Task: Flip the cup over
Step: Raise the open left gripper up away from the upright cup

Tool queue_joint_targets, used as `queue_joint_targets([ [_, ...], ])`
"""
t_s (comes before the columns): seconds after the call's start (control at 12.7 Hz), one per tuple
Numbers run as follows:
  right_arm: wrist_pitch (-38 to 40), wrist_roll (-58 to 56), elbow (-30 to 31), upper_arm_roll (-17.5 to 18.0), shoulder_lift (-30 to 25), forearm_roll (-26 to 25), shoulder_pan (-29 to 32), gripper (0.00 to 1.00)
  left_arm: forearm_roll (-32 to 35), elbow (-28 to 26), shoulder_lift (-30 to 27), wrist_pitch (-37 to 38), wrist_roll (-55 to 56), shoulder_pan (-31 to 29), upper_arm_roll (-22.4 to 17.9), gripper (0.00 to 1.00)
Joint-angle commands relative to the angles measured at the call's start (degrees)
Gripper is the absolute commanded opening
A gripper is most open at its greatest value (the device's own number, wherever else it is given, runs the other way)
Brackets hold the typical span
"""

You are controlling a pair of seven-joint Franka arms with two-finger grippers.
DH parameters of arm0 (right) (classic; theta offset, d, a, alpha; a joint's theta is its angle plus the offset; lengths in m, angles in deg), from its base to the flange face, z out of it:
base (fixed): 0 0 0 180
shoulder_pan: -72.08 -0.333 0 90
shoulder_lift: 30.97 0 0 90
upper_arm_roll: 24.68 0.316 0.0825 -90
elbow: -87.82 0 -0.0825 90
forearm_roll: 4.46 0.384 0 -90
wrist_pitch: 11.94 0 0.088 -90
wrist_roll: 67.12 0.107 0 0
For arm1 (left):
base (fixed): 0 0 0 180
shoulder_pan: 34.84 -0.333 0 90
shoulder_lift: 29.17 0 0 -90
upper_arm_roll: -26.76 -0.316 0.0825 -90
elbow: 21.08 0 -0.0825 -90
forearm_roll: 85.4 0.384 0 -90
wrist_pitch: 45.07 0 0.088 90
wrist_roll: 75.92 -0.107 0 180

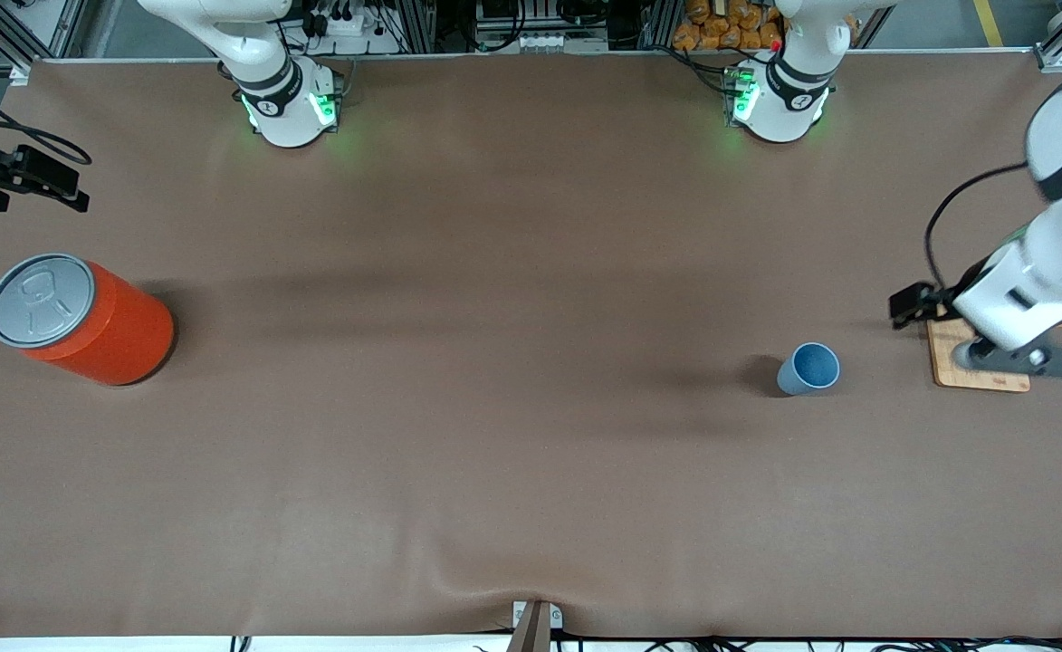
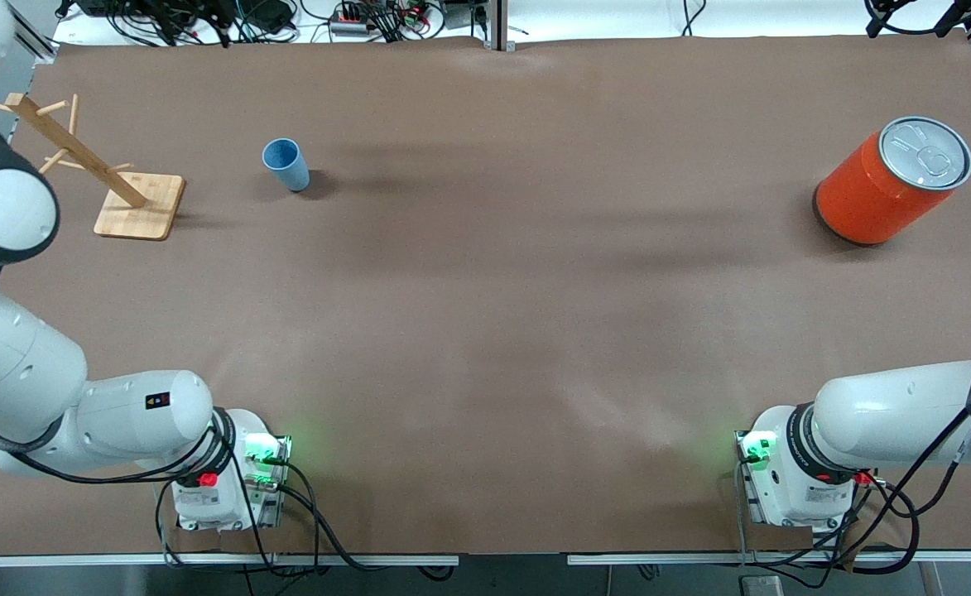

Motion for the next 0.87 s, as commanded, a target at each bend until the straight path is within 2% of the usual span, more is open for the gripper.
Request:
queue_joint_targets([
  [0.0, 0.17, -0.46, 0.19, 0.13, -0.59, 0.67, 0.10, 1.00, -5.60, -3.13, -6.93, 3.59, -0.61, -2.49, 0.44, 1.00],
  [0.24, 0.26, -0.46, 0.19, 0.04, -0.59, 0.67, 0.27, 1.00, -7.92, -5.78, -11.34, 3.59, 0.01, -3.47, 0.87, 1.00],
  [0.63, -0.09, 0.06, 0.19, -0.14, -0.68, 0.67, 0.36, 1.00, -6.86, -1.48, -9.59, 3.85, -0.43, -2.85, 0.96, 1.00],
  [0.79, -2.80, 0.33, 0.36, -0.14, 0.46, -0.03, 0.62, 1.00, -5.90, -1.39, -9.59, 3.85, -0.25, -2.77, 1.05, 1.00],
])
